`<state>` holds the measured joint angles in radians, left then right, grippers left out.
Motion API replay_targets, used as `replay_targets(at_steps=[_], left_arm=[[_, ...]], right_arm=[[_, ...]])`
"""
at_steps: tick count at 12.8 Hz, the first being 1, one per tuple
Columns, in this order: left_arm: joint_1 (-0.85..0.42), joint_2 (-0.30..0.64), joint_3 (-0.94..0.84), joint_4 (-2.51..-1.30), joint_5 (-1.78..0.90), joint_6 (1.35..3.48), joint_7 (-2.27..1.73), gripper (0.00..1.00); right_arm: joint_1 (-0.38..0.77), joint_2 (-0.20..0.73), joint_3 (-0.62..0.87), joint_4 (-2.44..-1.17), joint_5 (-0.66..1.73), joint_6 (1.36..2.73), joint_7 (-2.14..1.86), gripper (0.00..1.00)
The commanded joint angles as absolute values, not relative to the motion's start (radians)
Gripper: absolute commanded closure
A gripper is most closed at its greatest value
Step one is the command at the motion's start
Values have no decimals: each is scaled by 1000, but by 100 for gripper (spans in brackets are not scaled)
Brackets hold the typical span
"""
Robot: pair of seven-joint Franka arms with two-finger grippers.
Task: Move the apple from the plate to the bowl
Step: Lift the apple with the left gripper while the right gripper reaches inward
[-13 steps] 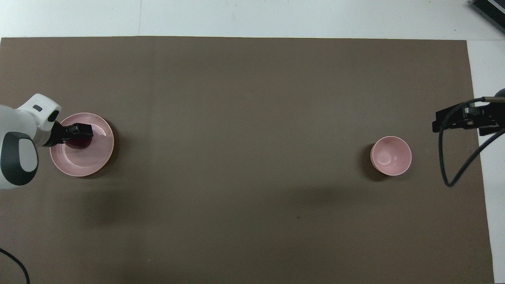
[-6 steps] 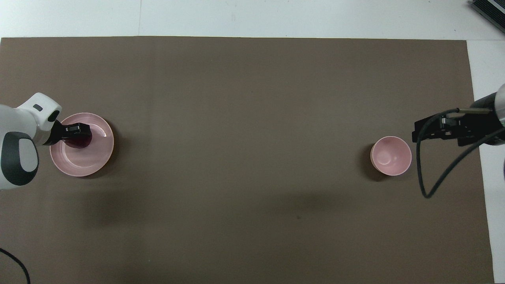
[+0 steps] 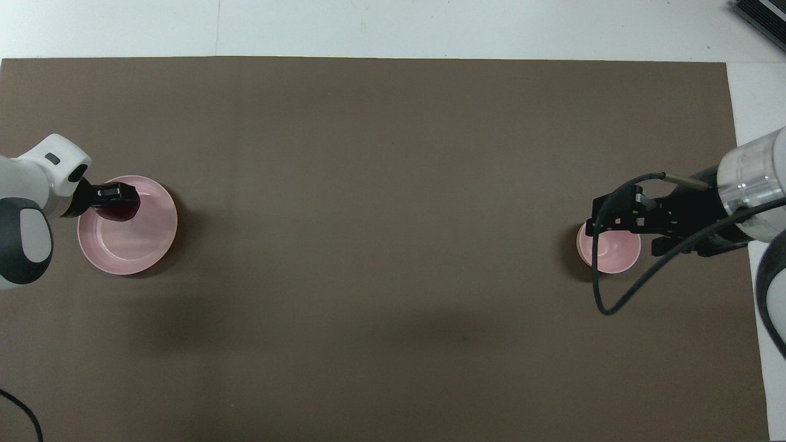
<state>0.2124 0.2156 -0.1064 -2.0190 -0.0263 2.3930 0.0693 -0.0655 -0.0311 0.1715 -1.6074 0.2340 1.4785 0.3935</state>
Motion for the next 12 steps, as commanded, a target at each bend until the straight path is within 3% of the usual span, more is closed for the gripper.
replay_targets(at_steps=[1,4,8,12], left_arm=[[184,114,-106,-2013,-31,2306,81,100],[154,20,-104,-1944,-132,2124,80,100],[150,-3,-110,-1749,-332,1859,55,100],[149,-60,-121,-1741,-527,1835,2,100]], right_arm=[[-77,-46,173,-1686,355,1515,419,0],[-29,-29,173,-1707,423,1566,465,0],[15,-14,173,-1707,531,1612,692,0],[58,-6,173,-1707,604,1684,833,0]])
